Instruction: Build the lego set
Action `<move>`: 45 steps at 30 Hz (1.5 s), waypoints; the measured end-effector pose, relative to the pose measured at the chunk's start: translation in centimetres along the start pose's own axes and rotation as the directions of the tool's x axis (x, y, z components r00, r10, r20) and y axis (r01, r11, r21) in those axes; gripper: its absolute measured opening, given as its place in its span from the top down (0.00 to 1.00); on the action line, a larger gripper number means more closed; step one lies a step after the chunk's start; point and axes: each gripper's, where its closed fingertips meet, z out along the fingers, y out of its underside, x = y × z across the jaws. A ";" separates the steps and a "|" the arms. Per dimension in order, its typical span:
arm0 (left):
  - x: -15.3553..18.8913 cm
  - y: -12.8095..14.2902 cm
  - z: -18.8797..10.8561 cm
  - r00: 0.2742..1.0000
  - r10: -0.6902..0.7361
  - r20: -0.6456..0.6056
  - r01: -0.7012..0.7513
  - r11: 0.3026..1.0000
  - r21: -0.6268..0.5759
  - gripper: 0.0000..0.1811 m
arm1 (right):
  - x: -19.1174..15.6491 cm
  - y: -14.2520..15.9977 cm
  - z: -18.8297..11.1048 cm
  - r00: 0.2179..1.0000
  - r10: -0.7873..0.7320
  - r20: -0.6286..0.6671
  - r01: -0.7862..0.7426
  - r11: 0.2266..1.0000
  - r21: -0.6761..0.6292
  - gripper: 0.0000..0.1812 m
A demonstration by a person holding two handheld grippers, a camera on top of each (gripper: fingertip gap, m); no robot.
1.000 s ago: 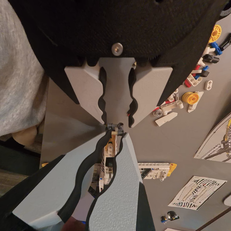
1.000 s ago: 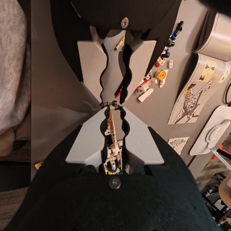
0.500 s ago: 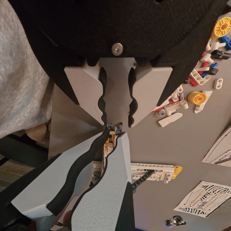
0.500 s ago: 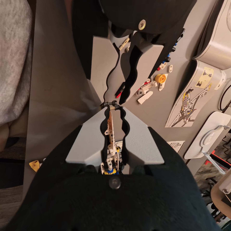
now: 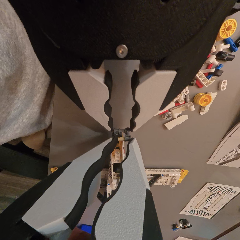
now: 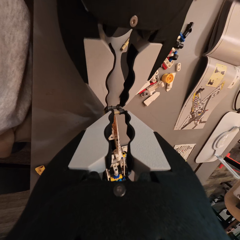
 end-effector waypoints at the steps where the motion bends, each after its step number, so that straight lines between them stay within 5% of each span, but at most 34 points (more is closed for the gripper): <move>1: 0.0 0.0 0.0 1.000 -0.001 -0.002 0.001 1.000 -0.001 0.87 | 0.0 0.0 0.0 1.000 0.000 0.001 0.000 1.000 0.001 0.91; 45: 0.6 0.0 0.1 0.999 0.023 -0.027 -0.023 1.000 -0.007 0.93 | -1.0 -0.1 -0.3 0.998 0.017 0.062 -0.022 0.997 0.069 0.92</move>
